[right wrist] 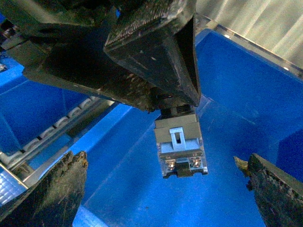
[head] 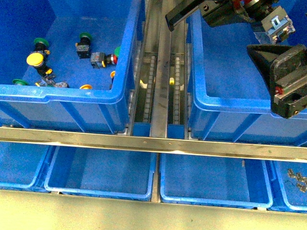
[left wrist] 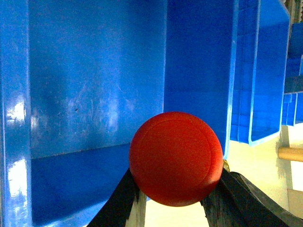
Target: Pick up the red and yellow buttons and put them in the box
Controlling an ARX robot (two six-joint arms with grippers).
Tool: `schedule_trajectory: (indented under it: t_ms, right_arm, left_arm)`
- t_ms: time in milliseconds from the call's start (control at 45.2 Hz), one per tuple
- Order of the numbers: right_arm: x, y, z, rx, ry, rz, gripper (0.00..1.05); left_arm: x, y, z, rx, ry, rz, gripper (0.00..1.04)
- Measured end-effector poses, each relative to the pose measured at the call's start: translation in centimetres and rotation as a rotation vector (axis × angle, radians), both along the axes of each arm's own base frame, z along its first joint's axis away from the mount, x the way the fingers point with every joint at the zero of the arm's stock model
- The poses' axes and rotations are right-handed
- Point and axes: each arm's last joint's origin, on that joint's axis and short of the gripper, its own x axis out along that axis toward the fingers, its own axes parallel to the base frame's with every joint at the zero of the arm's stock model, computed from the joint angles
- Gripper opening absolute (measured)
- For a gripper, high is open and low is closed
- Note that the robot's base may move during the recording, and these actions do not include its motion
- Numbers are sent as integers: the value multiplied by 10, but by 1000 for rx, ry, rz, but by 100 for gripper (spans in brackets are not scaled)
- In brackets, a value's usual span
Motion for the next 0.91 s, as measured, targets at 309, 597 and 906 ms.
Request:
schedule_trajectory:
  t_ms: [309,597,906]
  right_arm:
    - [16,10,-8,-75,-45,16,99]
    - [40,14,-11,-116,-82,-27,99]
    - [46,10,-8,-122,-100,-45,53]
  left_arm:
    - [0,-1,3,-9,-2,1,25]
    - [2,-3,9,-15,-15,10,25]
    - [3,-2,7,-11,-10,15,25]
